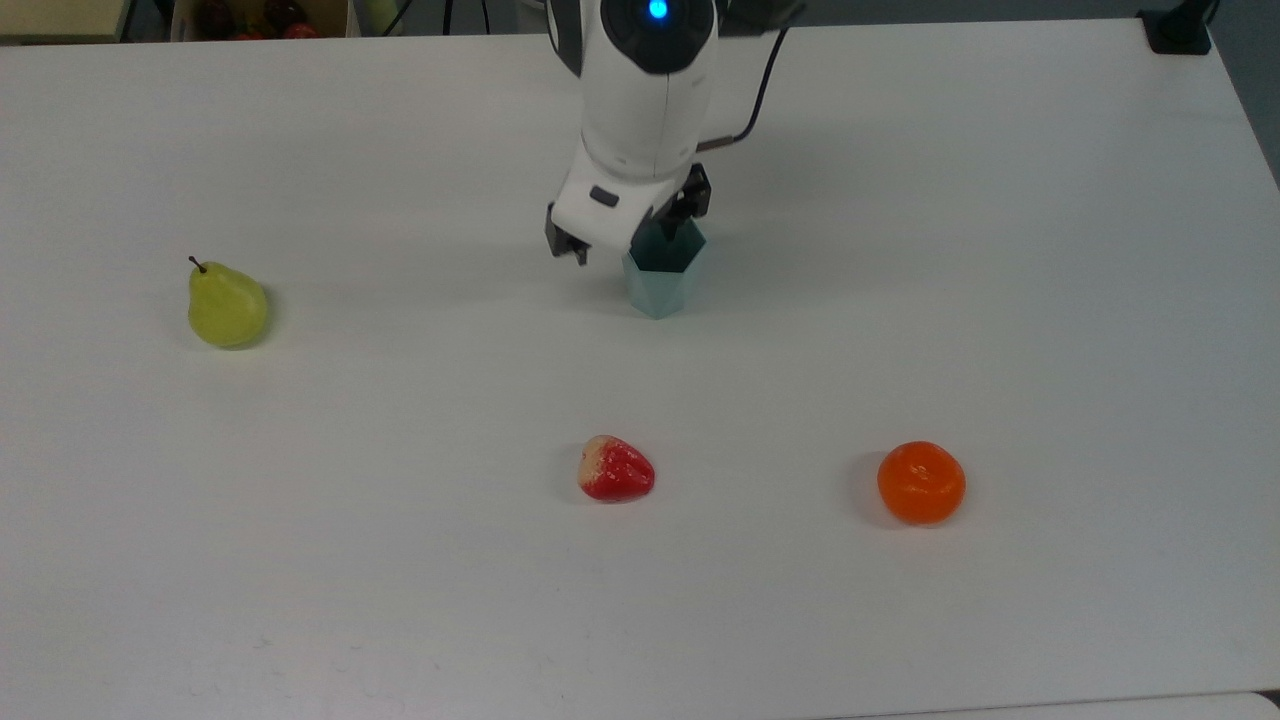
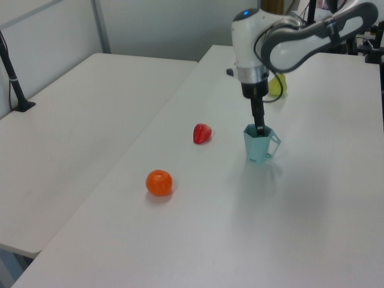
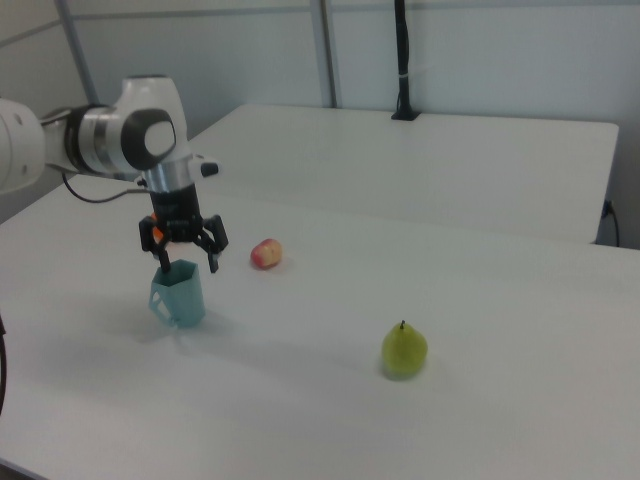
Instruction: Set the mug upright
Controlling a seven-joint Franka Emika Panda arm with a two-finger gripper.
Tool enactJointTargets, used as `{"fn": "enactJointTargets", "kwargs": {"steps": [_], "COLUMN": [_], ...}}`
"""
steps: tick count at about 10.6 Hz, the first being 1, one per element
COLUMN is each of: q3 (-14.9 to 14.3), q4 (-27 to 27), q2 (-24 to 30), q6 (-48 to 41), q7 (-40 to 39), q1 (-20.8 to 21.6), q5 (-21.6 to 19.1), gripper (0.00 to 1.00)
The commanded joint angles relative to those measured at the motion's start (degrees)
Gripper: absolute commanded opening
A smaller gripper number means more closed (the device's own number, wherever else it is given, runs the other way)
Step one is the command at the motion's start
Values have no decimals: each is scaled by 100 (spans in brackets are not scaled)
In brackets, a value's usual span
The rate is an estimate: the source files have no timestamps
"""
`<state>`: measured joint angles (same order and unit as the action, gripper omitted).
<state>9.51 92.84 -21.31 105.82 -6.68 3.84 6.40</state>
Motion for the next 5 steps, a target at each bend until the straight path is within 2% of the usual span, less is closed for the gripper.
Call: {"fn": "enactJointTargets", "kwargs": {"steps": [1,4,5], "q3": [-107,-318,-449], "q4": [-90,-82,-64], "q2": [889,1584,1804], "q6": [-886,-1177,-1221], "q7": [132,1245,1361], "q1": [-85,-120,-120], "q5": [-25,-69,-86], "gripper": [100,100,100]}}
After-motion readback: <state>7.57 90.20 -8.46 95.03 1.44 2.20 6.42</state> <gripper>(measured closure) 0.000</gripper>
